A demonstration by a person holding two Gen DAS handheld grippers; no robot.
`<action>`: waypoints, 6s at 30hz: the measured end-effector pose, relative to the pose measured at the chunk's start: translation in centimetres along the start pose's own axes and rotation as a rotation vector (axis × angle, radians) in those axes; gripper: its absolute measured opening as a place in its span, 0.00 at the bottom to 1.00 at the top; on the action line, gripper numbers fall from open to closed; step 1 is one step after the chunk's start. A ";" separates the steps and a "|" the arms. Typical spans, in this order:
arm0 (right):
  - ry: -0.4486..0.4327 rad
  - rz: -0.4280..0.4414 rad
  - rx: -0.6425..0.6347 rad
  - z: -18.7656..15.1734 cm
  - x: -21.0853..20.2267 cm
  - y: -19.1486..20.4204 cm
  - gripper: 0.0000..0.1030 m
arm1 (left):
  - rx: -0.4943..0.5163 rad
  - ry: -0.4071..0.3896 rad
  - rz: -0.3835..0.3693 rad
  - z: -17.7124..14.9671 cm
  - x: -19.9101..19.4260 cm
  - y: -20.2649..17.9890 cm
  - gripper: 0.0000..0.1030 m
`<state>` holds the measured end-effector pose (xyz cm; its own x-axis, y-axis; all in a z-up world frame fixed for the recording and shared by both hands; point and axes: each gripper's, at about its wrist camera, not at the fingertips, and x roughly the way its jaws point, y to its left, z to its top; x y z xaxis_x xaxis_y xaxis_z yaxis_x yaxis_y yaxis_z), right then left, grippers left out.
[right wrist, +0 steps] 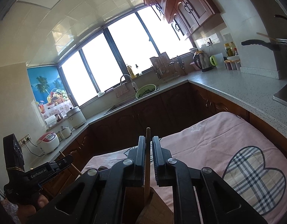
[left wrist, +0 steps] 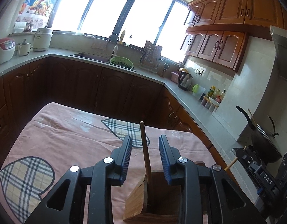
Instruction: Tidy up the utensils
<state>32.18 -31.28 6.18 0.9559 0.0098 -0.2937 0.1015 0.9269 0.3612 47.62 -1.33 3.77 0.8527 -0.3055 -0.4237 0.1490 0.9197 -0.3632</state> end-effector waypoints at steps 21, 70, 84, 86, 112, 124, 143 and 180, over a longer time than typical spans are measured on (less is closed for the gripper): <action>-0.001 0.075 0.061 -1.4 -8.3 0.0 0.93 | -0.015 0.029 0.026 -5.7 -12.0 1.1 0.82; 0.297 -0.029 -0.038 -13.4 -16.7 -0.3 0.77 | 0.040 0.278 0.103 -13.5 -21.2 0.3 0.80; 0.542 -0.092 -0.079 -17.3 -10.9 -0.9 0.24 | 0.190 0.432 0.049 -14.5 -14.1 -3.7 0.48; 0.563 -0.099 -0.075 -17.6 -10.3 -1.1 0.23 | 0.215 0.455 0.028 -14.7 -13.1 -4.4 0.47; 0.682 -0.121 -0.212 -18.5 -6.3 -1.2 0.10 | 0.407 0.647 0.014 -17.4 -2.4 -7.8 0.07; 0.638 -0.064 -0.114 -17.2 -8.0 -1.7 0.05 | 0.284 0.580 -0.052 -15.3 -7.4 -6.7 0.04; 0.356 0.038 -0.113 -8.6 -15.1 2.0 0.04 | 0.205 0.279 -0.135 -8.1 -24.5 -4.8 0.03; 0.060 0.076 -0.143 -1.7 -18.8 4.7 0.04 | 0.083 0.015 -0.128 -3.6 -29.0 -1.3 0.02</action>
<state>14.23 -26.49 11.88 0.9407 0.0999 -0.3242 -0.0143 0.9665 0.2562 20.92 5.40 13.53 0.8166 -0.4245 -0.3912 0.2974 0.8902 -0.3452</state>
